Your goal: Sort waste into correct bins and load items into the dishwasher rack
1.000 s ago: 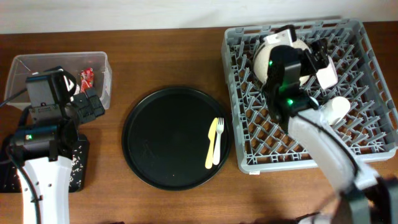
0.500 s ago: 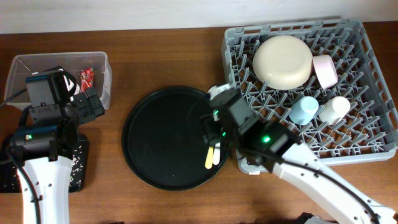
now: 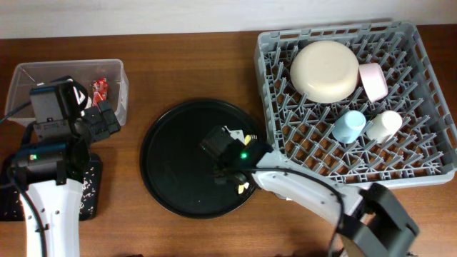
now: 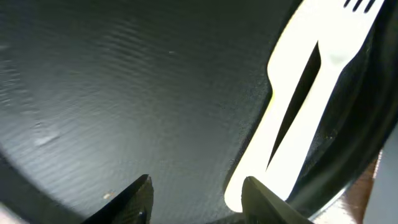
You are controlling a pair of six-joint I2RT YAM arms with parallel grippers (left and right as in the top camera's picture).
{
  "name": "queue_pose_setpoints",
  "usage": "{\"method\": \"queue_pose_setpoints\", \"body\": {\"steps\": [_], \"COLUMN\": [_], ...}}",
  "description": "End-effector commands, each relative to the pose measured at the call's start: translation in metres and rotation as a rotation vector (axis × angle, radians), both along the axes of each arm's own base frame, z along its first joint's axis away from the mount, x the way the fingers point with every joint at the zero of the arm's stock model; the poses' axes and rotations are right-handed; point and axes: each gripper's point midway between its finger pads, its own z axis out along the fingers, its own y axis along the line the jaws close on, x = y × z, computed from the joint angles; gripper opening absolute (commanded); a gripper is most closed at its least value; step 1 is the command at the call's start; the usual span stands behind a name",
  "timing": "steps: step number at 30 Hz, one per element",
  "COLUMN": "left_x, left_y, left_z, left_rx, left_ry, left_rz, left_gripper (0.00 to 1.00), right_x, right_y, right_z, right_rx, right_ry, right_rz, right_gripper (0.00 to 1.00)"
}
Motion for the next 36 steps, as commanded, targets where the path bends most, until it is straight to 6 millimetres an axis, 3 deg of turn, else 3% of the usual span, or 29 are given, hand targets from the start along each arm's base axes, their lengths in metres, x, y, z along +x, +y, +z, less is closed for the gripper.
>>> {"method": "queue_pose_setpoints", "body": {"steps": [1, 7, 10, 14, 23, 36], "left_x": [0.000, 0.000, 0.000, 0.000, 0.000, 0.000], "left_y": [0.002, 0.002, 0.002, 0.002, 0.002, 0.002], "left_z": [0.007, 0.007, 0.007, 0.007, 0.007, 0.007], "left_rx": [0.010, 0.010, 0.010, 0.010, 0.010, 0.010], "left_ry": [-0.016, -0.017, -0.017, -0.017, -0.017, -0.017], "left_rz": [0.004, 0.004, 0.004, 0.004, 0.004, 0.004], "left_gripper": [0.99, 0.99, 0.99, 0.99, 0.99, 0.99], "right_x": [0.014, 0.031, 0.036, 0.041, 0.038, 0.018], "right_y": [-0.014, -0.036, -0.034, -0.031, -0.039, -0.016], "right_z": [-0.021, -0.028, -0.027, -0.029, -0.063, -0.066], "right_rx": [-0.074, -0.094, -0.079, -0.058, -0.119, -0.003], "right_ry": [-0.004, 0.006, -0.006, -0.032, -0.004, 0.114], "right_rz": [-0.069, -0.142, -0.146, -0.150, -0.153, -0.080], "right_gripper": [0.50, 0.49, 0.43, 0.43, 0.43, 0.37]}}
